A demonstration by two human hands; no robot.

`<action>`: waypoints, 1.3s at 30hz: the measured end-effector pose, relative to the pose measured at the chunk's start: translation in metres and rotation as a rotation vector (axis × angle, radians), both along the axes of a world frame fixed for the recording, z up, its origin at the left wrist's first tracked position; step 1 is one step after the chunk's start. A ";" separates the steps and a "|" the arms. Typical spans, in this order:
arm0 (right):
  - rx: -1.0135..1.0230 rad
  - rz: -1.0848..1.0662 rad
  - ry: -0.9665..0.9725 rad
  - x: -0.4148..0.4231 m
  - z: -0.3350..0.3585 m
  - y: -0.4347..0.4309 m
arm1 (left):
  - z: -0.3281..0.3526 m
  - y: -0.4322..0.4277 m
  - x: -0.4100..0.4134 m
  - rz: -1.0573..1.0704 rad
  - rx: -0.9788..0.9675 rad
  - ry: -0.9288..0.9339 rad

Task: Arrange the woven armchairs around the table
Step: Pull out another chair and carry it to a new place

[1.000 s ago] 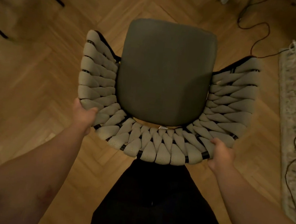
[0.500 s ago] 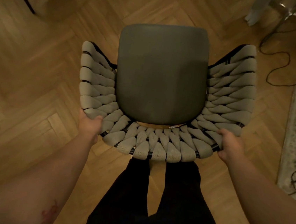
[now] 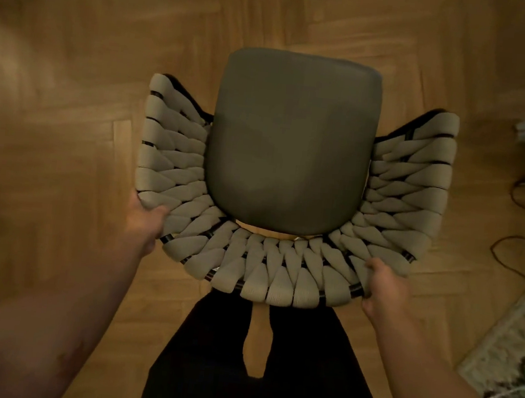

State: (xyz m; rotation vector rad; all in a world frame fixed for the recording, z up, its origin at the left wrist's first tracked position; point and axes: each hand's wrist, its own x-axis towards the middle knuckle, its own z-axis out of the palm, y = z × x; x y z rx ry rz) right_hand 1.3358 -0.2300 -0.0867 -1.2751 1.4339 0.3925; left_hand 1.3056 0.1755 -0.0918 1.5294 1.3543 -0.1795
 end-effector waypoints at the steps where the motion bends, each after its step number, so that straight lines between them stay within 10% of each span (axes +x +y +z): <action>1: 0.003 0.022 -0.009 0.001 0.000 -0.002 | 0.000 -0.003 -0.010 0.027 0.001 0.012; 39: 0.064 0.994 -0.089 0.139 0.004 0.030 | 0.001 -0.188 -0.193 0.921 0.027 -0.074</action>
